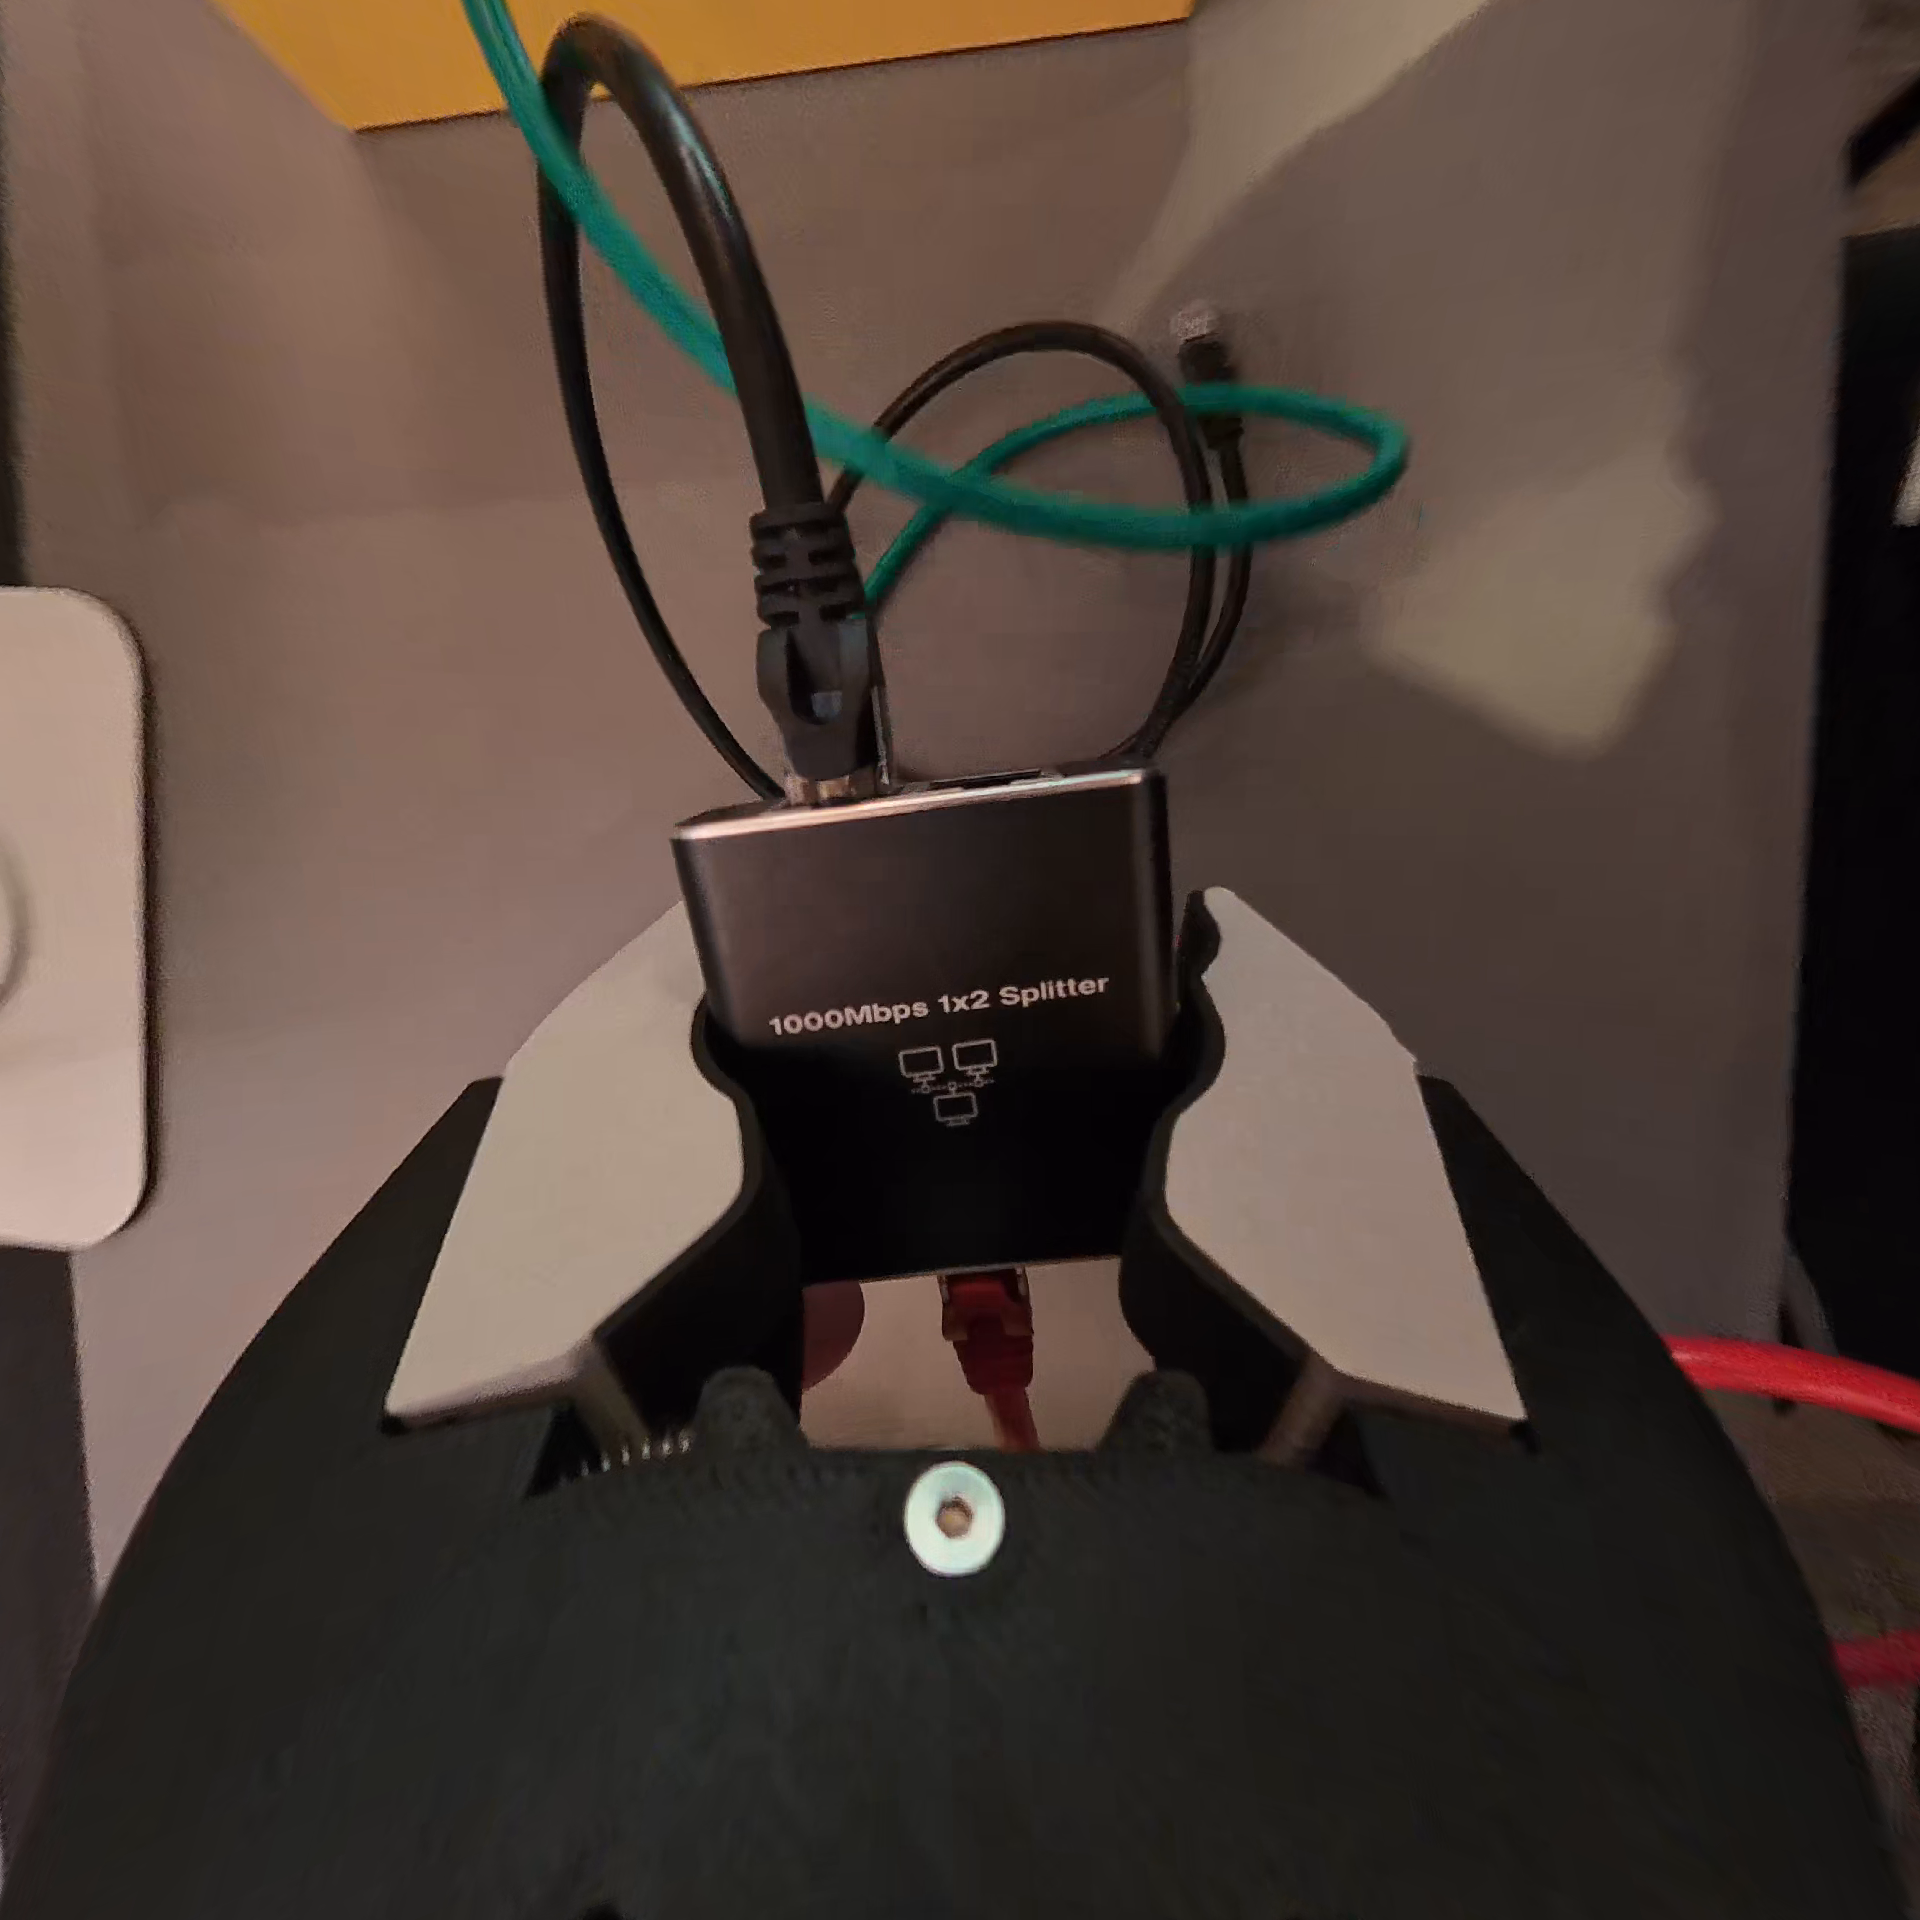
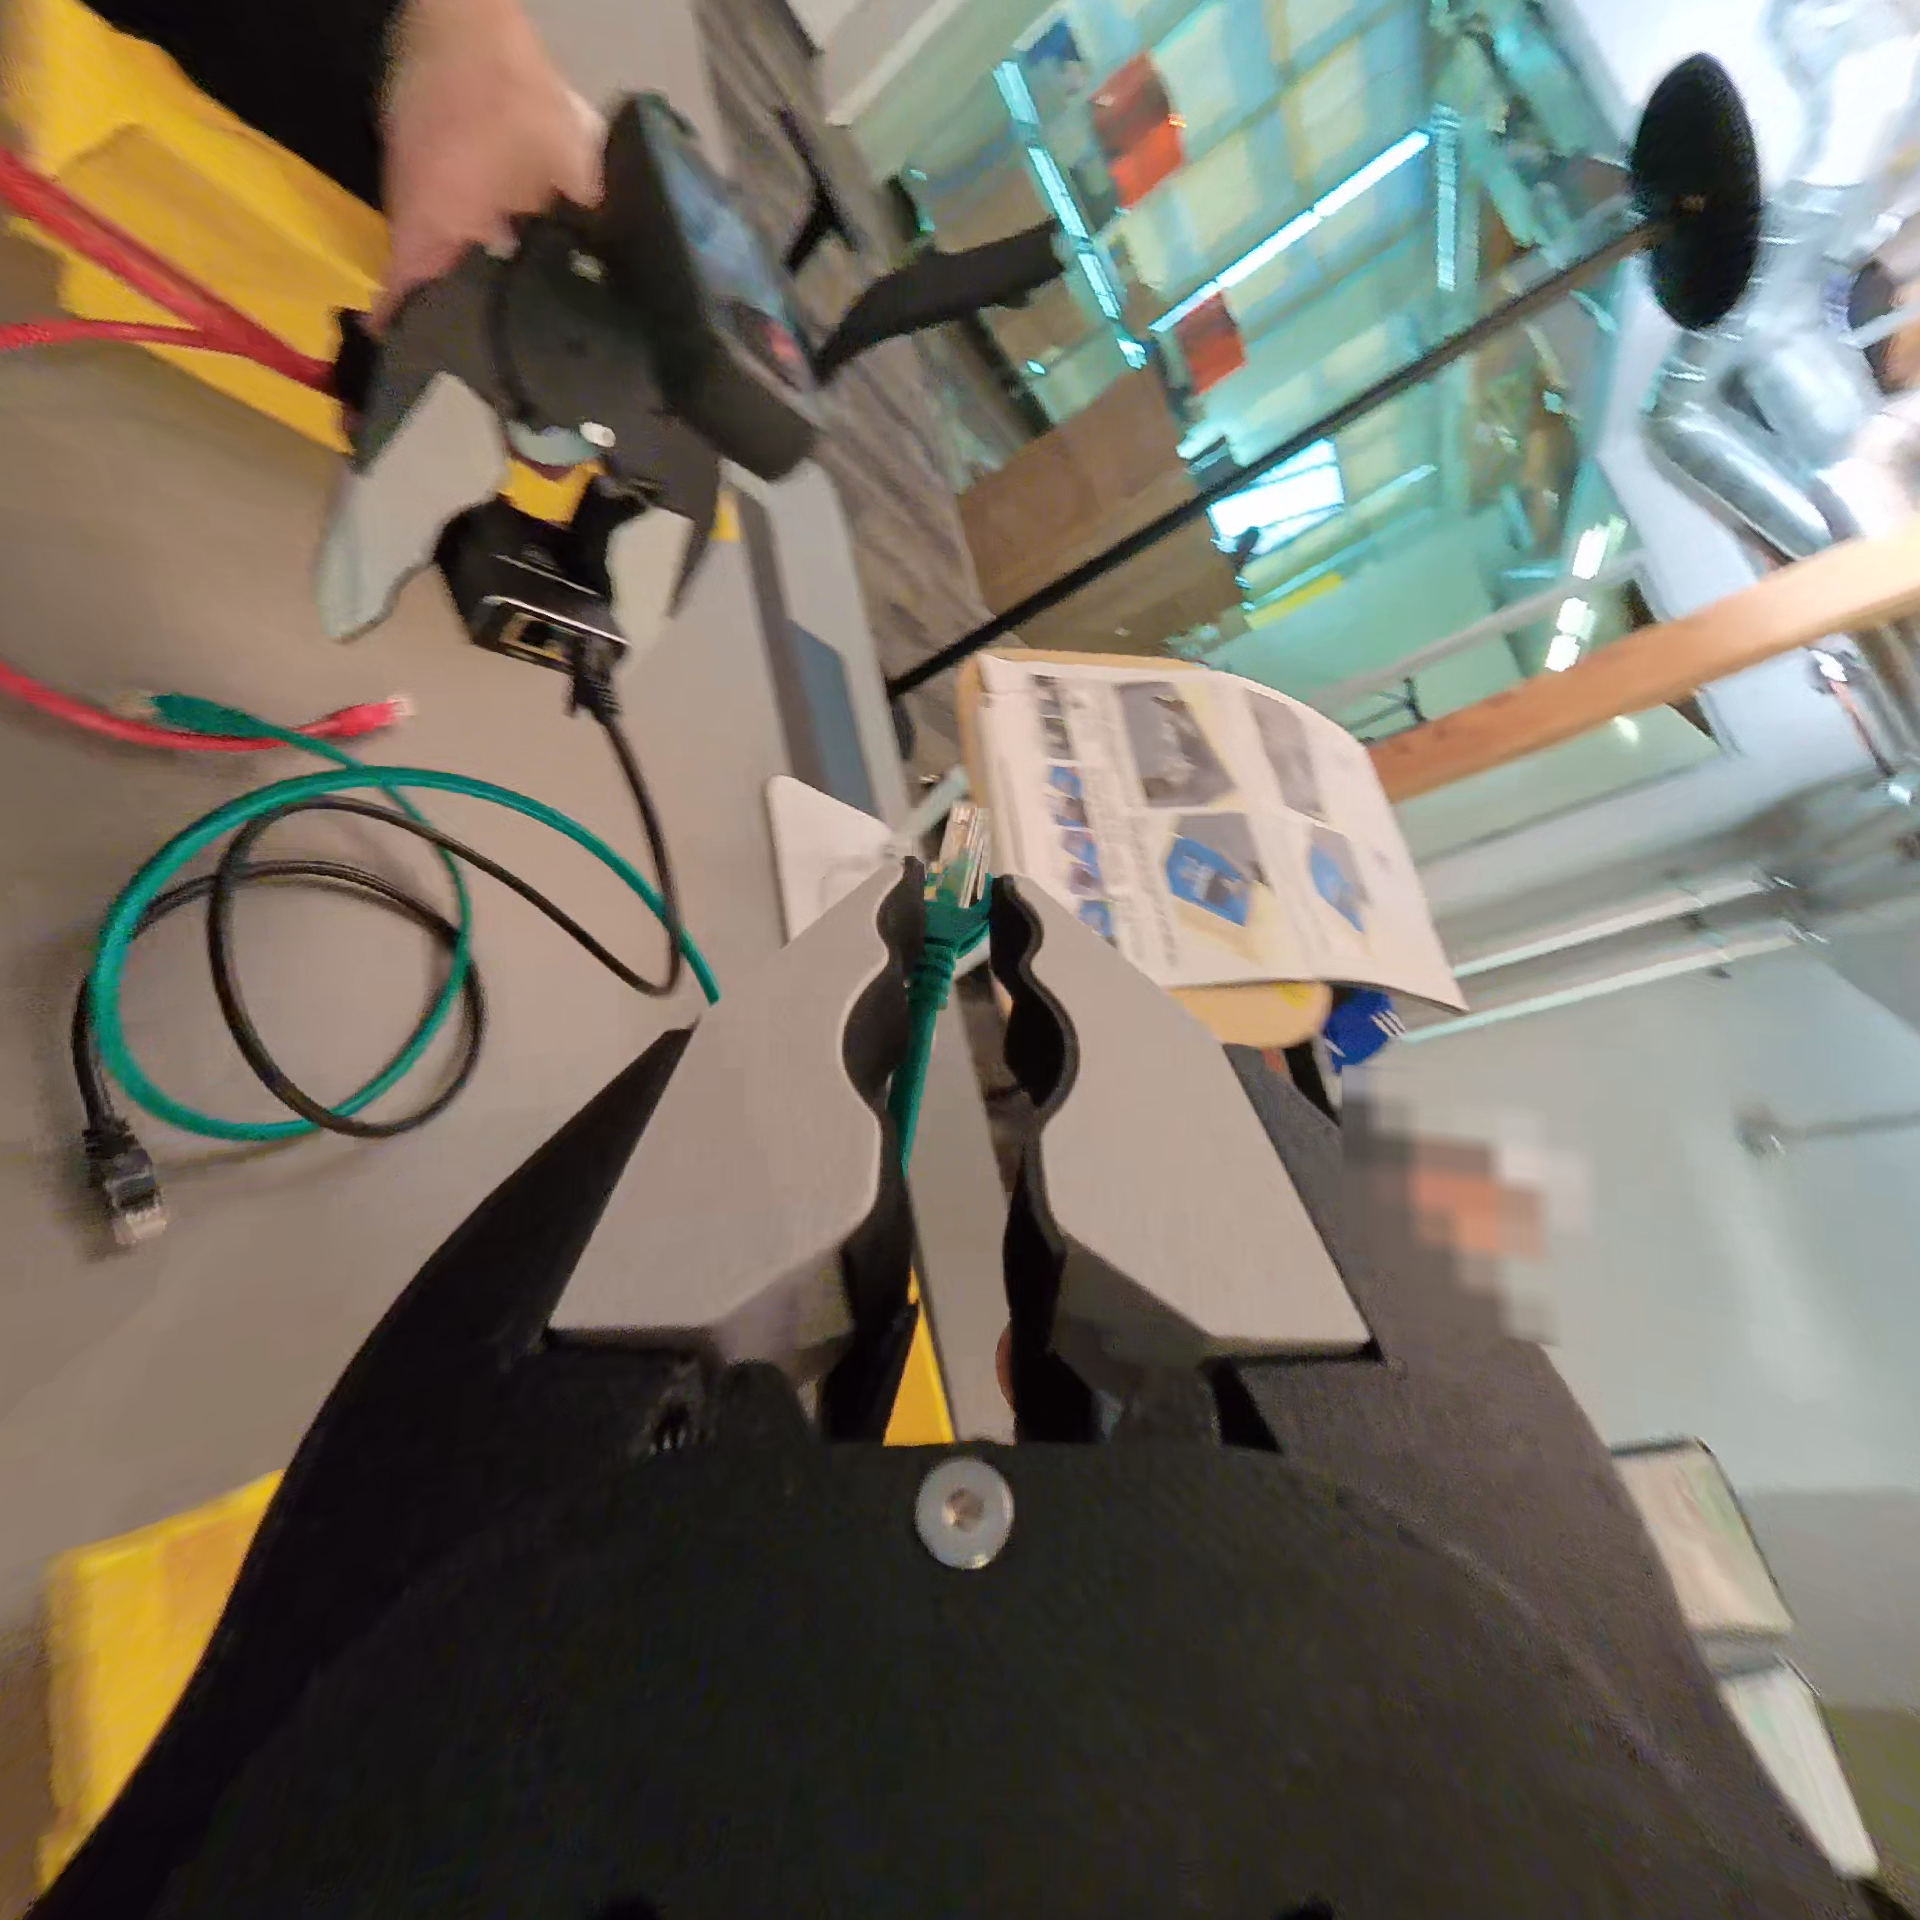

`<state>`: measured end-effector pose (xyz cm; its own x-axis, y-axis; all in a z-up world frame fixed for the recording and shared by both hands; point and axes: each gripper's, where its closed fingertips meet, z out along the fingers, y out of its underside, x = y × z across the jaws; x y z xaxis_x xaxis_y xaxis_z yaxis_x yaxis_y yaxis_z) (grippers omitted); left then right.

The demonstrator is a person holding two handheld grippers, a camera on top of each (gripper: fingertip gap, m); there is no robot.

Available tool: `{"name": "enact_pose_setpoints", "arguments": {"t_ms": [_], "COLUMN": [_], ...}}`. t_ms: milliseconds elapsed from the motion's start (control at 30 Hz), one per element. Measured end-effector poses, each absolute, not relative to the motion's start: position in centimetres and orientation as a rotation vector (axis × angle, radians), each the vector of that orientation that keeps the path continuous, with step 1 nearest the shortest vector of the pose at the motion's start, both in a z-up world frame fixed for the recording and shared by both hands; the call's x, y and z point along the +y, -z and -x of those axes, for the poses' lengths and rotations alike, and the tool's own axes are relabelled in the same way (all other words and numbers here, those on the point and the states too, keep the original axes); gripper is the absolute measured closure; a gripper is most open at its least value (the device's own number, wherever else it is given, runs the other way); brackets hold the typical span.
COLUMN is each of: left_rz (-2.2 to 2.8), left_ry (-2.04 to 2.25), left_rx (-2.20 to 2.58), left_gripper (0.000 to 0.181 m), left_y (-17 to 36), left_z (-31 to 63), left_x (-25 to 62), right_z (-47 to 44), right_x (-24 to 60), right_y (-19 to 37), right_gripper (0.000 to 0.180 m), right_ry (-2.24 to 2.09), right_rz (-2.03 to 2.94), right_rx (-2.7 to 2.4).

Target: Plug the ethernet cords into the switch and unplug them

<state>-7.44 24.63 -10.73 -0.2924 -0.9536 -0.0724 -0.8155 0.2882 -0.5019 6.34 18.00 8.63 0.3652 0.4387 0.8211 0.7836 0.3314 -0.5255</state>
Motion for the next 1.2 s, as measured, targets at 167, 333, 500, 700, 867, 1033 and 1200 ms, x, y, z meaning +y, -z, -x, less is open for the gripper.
{"name": "enact_pose_setpoints", "arguments": {"t_ms": [167, 333, 500, 700, 867, 1033, 1200], "left_rz": [1.601, 1.552, 1.414, 1.342, 1.291, 1.269, 1.125], "left_ry": [0.545, 0.626, 0.513, 0.363, 0.306, 0.141, -0.054], "left_rx": [2.057, 1.968, 2.119, 2.329, 2.405, 2.351, 2.387], "left_gripper": [0.102, 0.102, 0.102, 0.102, 0.101, 0.101, 0.101], "left_y": [9.7, 8.3, 8.9, 14.1, 16.6, 17.4, 19.0], "left_z": [7.5, 7.6, 6.3, 3.1, 1.4, -0.1, -0.4], "left_x": [25.6, 25.6, 22.1, 17.3, 14.6, 14.4, 13.4], "right_z": [-10.4, -13.1, -12.8, -6.4, -1.1, 0.2, -2.2], "right_x": [17.9, 18.1, 19.0, 21.9, 24.4, 26.9, 29.1], "right_y": [-14.1, -17.3, -19.4, -18.9, -18.6, -22.3, -28.2], "right_gripper": [0.169, 0.170, 0.170, 0.169, 0.169, 0.170, 0.170], "right_ry": [0.438, 0.504, 0.470, 0.198, -0.022, -0.176, -0.177], "right_rz": [1.270, 1.251, 1.220, 1.224, 1.233, 1.199, 1.118], "right_rx": [-1.119, -0.984, -0.931, -1.003, -1.000, -0.843, -0.679]}}
